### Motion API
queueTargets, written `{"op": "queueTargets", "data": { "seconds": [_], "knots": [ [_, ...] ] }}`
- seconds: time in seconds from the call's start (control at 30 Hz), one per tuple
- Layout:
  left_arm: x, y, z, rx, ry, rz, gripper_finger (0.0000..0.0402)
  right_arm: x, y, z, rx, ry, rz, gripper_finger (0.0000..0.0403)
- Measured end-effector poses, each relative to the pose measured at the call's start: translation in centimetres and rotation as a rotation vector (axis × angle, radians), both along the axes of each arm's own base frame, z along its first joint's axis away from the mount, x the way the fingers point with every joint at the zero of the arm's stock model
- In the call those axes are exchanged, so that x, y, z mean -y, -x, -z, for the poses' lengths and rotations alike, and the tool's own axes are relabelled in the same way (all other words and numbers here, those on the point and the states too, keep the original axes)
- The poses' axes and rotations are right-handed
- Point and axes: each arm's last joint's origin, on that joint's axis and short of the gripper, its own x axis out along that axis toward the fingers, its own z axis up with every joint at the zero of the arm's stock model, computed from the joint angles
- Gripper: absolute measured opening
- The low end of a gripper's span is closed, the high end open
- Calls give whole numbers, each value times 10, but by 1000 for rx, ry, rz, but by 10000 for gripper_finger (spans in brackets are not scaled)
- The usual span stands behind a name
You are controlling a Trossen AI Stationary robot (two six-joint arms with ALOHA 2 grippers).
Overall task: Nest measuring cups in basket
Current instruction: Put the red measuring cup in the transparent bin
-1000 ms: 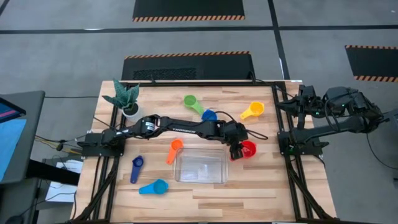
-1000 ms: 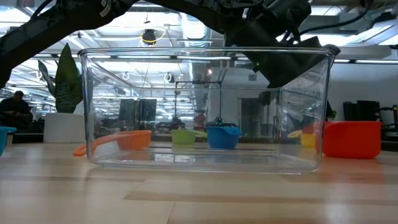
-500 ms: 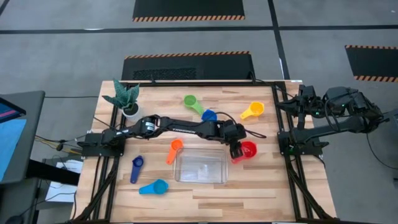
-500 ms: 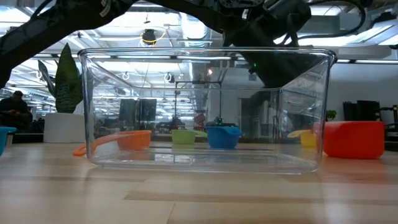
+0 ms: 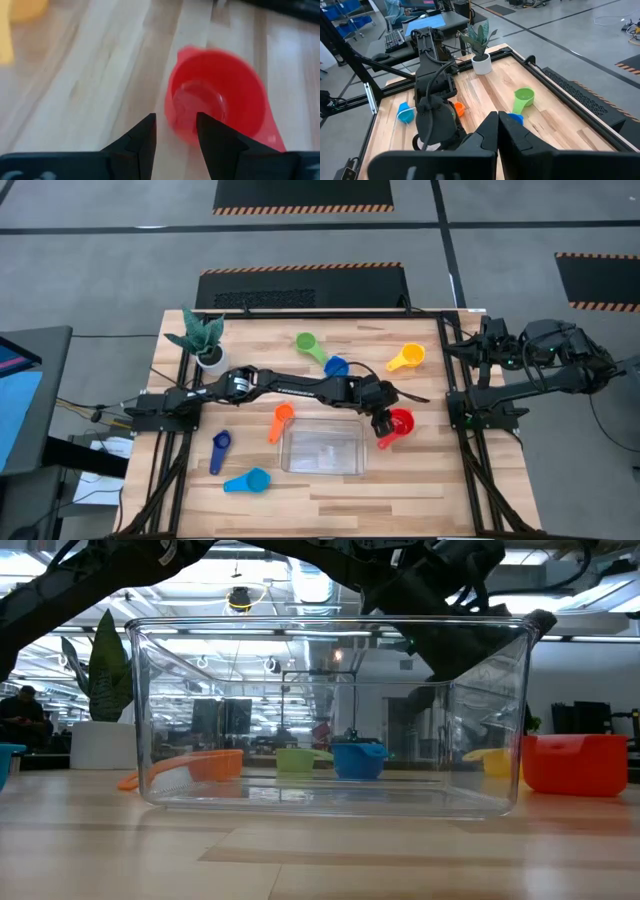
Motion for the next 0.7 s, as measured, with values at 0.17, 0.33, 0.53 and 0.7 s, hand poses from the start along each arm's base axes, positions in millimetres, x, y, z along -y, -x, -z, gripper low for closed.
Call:
{"op": "queueTargets", "data": {
  "seconds": [0.17,0.33,0.53,0.7],
  "knots": [
    [0,-1,0,15,-23,51,128,0,0,0,0,0,0,26],
    [0,-1,3,7,-49,49,128,0,0,-1,8,-1,0,26],
    [-1,0,4,-5,-81,53,128,0,0,-1,10,-1,0,26],
    [1,-2,8,4,-53,51,128,0,0,-1,11,-1,0,26]
  ]
}}
